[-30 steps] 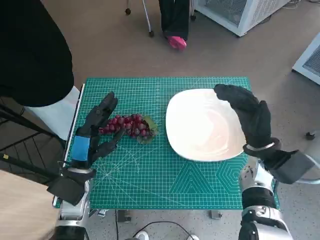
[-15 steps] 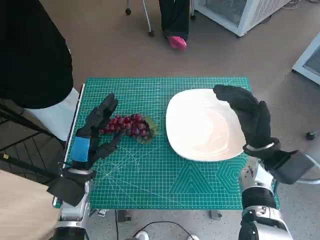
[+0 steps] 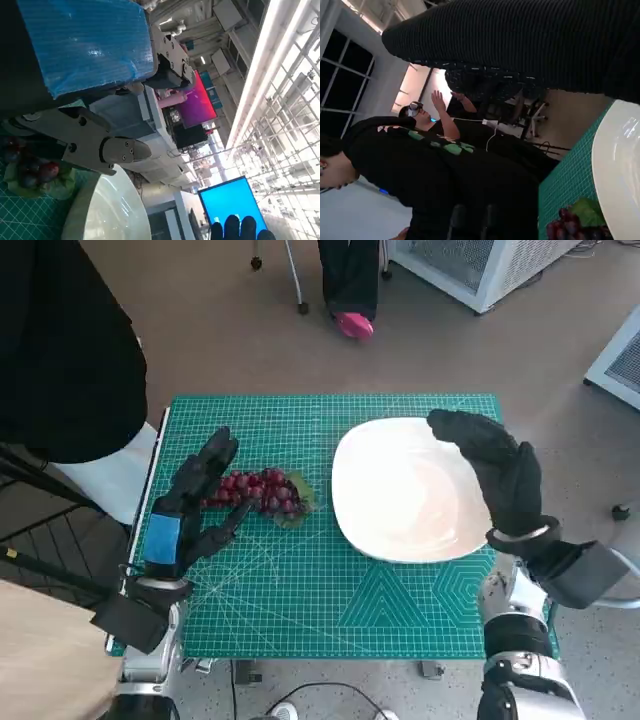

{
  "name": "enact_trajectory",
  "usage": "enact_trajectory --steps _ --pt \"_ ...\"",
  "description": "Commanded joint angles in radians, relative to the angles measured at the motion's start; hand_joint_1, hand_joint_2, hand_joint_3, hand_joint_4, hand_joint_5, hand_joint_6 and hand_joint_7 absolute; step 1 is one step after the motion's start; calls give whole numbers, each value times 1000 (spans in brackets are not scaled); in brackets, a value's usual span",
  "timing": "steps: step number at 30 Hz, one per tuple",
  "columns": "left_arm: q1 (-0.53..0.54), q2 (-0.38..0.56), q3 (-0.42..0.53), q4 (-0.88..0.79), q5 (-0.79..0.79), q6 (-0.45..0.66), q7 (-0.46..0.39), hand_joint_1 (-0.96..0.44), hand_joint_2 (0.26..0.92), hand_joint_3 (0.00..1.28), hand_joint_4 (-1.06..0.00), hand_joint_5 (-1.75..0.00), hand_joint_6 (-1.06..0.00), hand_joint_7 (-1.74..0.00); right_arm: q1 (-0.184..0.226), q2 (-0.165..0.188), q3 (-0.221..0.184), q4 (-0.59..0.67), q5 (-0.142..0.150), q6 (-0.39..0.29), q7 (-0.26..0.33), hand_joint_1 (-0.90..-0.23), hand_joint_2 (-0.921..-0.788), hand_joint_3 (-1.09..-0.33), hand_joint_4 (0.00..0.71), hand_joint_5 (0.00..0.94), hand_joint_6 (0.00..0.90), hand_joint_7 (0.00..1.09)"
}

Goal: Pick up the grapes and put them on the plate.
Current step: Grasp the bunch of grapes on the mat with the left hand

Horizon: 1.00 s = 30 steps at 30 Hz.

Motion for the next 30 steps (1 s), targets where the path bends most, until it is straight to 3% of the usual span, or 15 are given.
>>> enact_trajectory --steps 1,11,14,19,30 --pt "2 -7 -1 -8 -16 -4 -7 -225 921 200 -475 -2 -477 -22 7 -6 -1 9 -1 2 4 -470 -921 -543 275 1 256 2" --pt "-25 14 2 -13 36 12 14 -240 921 171 -458 -1 -472 -17 3 -6 0 13 -5 7 -2 -475 -921 -541 277 2 255 1" --pt "-33 62 -6 -35 184 50 71 -272 921 135 -419 0 -447 -9 2 -5 2 13 -7 8 -4 -474 -921 -539 278 2 256 2" --pt "-46 152 -34 -129 479 205 149 -345 917 57 -314 0 -370 -1 -2 -4 4 16 -12 8 -8 -469 -921 -537 279 2 257 2" --pt "-128 222 -143 -234 663 569 -24 -411 812 1 -106 0 -252 0 -12 -6 11 18 -20 8 -18 -462 -921 -535 283 2 261 3"
